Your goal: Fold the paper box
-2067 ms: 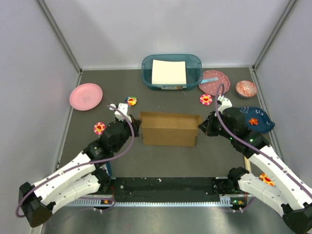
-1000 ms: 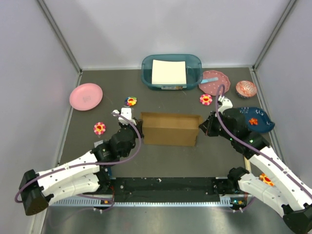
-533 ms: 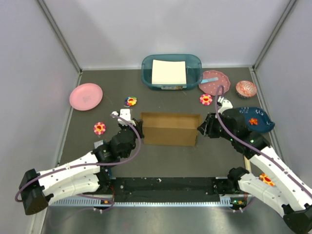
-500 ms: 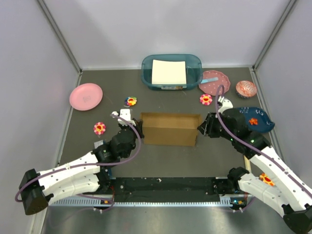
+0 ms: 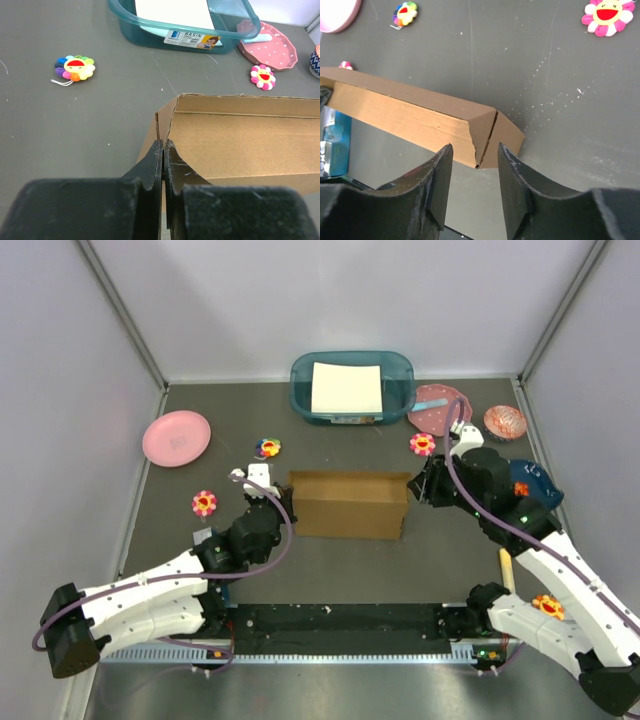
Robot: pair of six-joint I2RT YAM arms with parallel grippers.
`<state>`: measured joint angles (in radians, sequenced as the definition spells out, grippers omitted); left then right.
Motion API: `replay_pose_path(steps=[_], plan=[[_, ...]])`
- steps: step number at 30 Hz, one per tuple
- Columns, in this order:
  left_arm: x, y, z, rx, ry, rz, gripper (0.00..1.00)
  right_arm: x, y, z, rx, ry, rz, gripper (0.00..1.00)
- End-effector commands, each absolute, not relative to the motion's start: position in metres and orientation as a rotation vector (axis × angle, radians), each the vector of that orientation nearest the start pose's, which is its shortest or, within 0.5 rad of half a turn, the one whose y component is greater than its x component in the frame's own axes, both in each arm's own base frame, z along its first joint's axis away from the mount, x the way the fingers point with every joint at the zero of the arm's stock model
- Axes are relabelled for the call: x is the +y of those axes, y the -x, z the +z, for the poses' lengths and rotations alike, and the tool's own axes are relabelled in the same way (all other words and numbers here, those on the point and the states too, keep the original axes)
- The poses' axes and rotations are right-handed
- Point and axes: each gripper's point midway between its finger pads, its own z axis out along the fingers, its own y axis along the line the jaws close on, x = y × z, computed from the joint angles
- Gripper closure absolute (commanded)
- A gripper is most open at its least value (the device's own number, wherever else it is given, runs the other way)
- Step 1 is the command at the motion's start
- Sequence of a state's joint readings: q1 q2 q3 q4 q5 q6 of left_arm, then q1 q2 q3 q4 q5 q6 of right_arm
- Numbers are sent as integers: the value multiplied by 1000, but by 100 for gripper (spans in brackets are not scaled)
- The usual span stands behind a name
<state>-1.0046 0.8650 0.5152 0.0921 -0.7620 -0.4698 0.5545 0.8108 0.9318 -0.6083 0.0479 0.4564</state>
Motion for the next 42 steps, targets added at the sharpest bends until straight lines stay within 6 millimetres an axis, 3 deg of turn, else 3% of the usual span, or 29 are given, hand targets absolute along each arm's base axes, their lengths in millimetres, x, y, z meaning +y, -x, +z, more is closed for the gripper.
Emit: replay_pose_path(steps=[1, 7, 16, 21, 31, 34, 37, 38, 42], plan=[[-182, -226, 123, 1987, -135, -230, 100, 157, -242, 259, 2056, 96, 541, 61], [-182, -226, 122, 1988, -134, -228, 100, 159, -248, 257, 2053, 107, 528, 77], [-182, -224, 117, 1999, -132, -236, 100, 160, -246, 239, 2092, 112, 526, 99], [-182, -223, 116, 1999, -127, -239, 100, 160, -241, 229, 2110, 117, 536, 100], [-182, -220, 111, 2012, -106, -268, 100, 157, -222, 170, 2231, 96, 546, 100], [-183, -220, 117, 2000, -106, -282, 100, 156, -220, 166, 2237, 89, 543, 100], [-183, -221, 133, 1971, -99, -304, 85, 155, -222, 172, 2222, 77, 545, 100], [-184, -221, 138, 1960, -105, -310, 75, 155, -222, 173, 2222, 75, 540, 100], [-185, -220, 168, 1882, -147, -362, 56, 157, -224, 181, 2210, 73, 550, 100]])
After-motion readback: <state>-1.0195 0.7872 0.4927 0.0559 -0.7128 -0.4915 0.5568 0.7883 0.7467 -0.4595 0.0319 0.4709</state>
